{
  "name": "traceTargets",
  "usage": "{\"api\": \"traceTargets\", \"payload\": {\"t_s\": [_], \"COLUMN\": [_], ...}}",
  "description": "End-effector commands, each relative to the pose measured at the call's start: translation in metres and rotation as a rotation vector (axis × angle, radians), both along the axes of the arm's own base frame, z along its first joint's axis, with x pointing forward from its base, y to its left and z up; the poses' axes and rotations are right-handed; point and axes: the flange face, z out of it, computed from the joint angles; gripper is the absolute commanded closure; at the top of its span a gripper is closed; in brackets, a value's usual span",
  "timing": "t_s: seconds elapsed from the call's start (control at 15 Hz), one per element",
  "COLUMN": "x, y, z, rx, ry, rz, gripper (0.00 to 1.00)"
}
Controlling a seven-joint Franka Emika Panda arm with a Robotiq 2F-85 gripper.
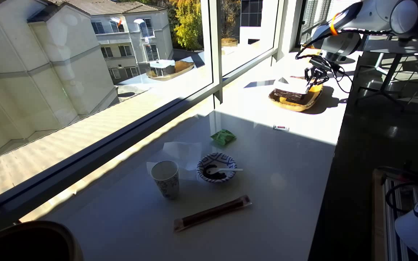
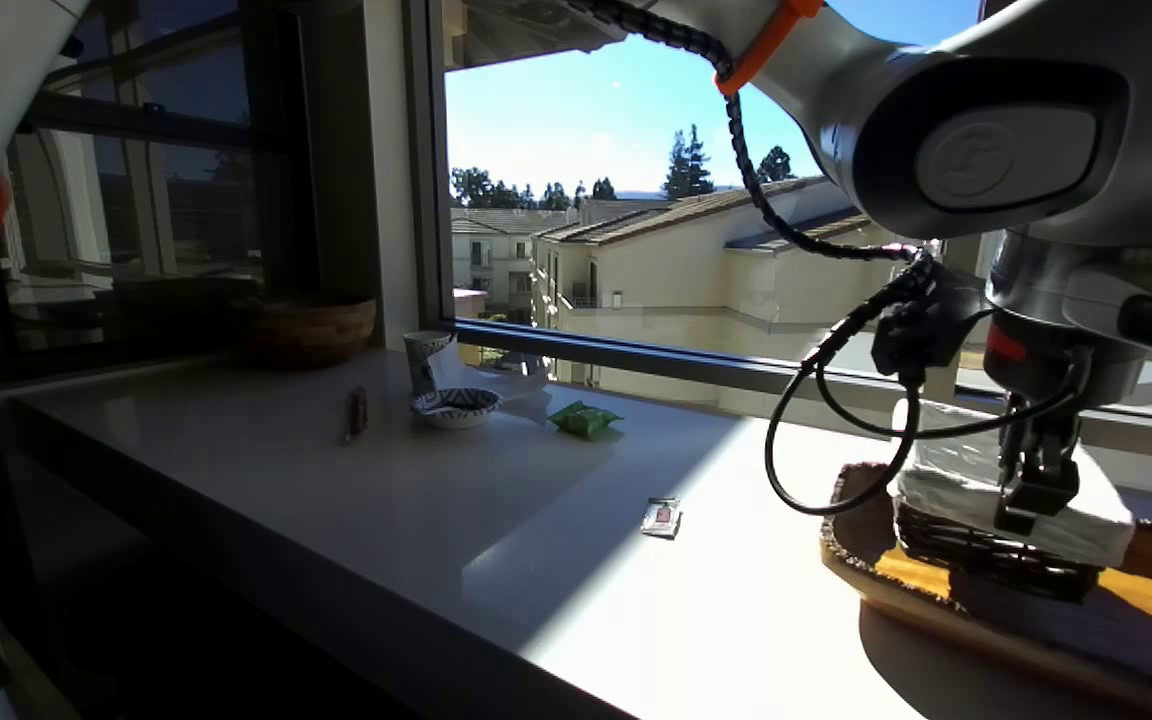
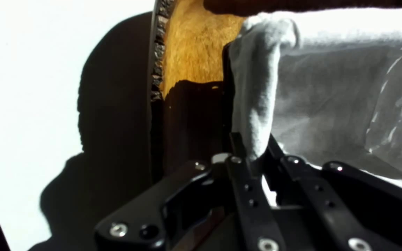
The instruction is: Move the box to the right
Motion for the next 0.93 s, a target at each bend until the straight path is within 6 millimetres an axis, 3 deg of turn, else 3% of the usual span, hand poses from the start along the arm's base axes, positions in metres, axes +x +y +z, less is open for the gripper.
{"api": "traceTargets", "payload": {"t_s": [0.0,0.4,0.47,0.6,0.73,0.87], "x": [0.002,0.001,0.002,0.005,0.007,-0.003], "y": [-0.004,-0.005,-0.004,0.002,0.018,0.041], "z": [-0.010,-0.024,-0.024,-0.007,0.031,0.070], "rx": [0.006,0.008,0.003,-0.004,-0.033,-0.024], "ry": [0.025,0.072,0.071,0.029,0.011,0.096], "rz": [-0.010,-0.004,0.001,0.028,0.080,0.193], "gripper": [0.96,0.96,0.58,0.50,0.35,0.19]}}
